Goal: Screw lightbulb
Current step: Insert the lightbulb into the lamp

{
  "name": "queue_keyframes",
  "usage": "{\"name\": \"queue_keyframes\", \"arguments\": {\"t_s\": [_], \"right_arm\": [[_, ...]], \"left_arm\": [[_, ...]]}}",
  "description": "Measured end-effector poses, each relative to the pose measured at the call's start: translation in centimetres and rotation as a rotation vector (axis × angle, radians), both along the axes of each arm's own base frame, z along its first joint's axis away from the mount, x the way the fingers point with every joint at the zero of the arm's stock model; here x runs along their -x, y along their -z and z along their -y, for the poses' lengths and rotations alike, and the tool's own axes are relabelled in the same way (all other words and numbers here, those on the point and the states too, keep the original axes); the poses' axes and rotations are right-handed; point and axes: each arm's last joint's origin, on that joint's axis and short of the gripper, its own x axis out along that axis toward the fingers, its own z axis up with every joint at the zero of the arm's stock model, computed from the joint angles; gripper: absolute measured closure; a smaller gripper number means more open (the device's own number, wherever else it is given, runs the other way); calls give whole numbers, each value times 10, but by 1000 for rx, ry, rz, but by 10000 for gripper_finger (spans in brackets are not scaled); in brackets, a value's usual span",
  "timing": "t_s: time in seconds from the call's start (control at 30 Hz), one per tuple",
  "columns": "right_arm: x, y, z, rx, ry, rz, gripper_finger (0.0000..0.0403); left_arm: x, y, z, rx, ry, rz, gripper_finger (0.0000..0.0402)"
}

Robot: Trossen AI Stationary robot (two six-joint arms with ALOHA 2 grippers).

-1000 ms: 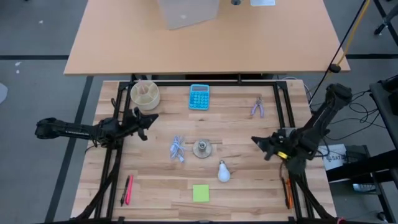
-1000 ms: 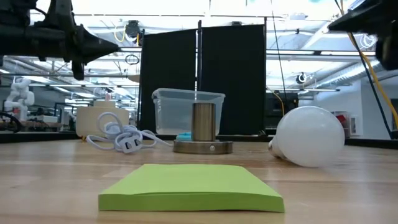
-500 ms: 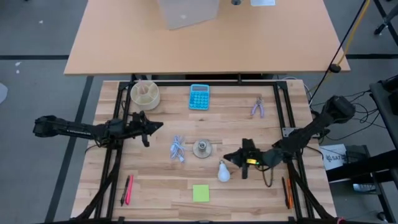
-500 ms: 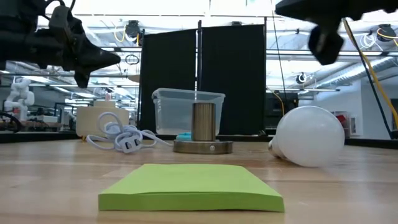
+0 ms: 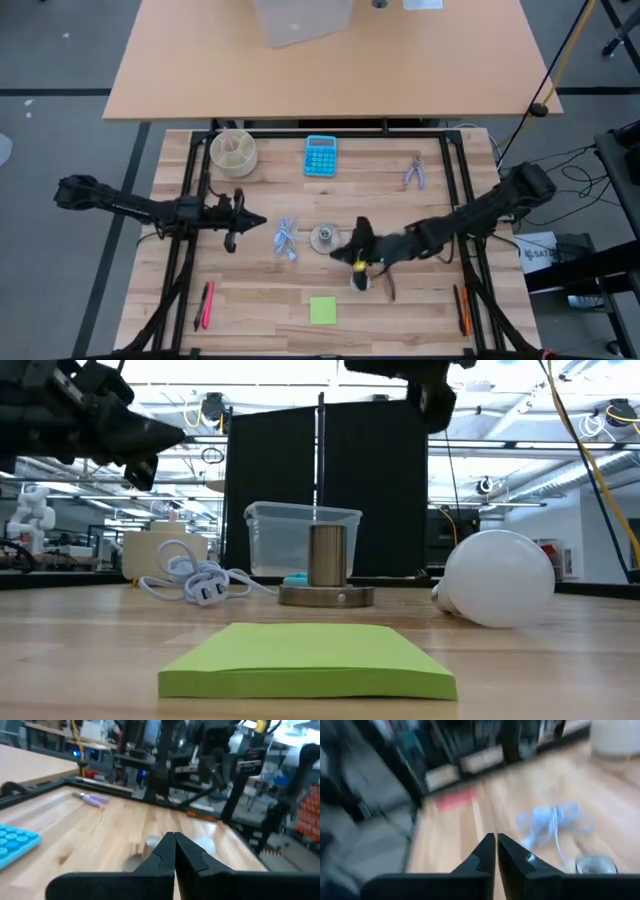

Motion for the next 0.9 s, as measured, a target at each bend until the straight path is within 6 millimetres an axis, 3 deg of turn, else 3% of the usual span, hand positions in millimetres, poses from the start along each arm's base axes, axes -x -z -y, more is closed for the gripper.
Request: {"name": "queue_keyframes", "arguments": {"t_s": [0.17, 0.27, 0.37, 0.5, 0.73, 0.9], "right_arm": [[-23, -37, -26, 201, 37, -233, 321], [-34, -52, -46, 262, 24, -344, 268], [-41, -63, -63, 295, 128, -396, 221], [-45, -48, -83, 327, 319, -474, 200], [-39, 5, -125, 168, 527, -499, 204], [-30, 24, -141, 45, 651, -483, 168]], "left_arm": [[-4, 5, 3, -24, -18, -31, 401], [-9, 2, 3, -30, -25, -25, 401], [-15, -1, 4, -50, -25, -28, 401], [-21, 0, 5, -79, -25, -58, 401], [-28, 4, 5, -82, -53, -57, 401], [-30, 8, 5, -86, -52, -80, 401]]}}
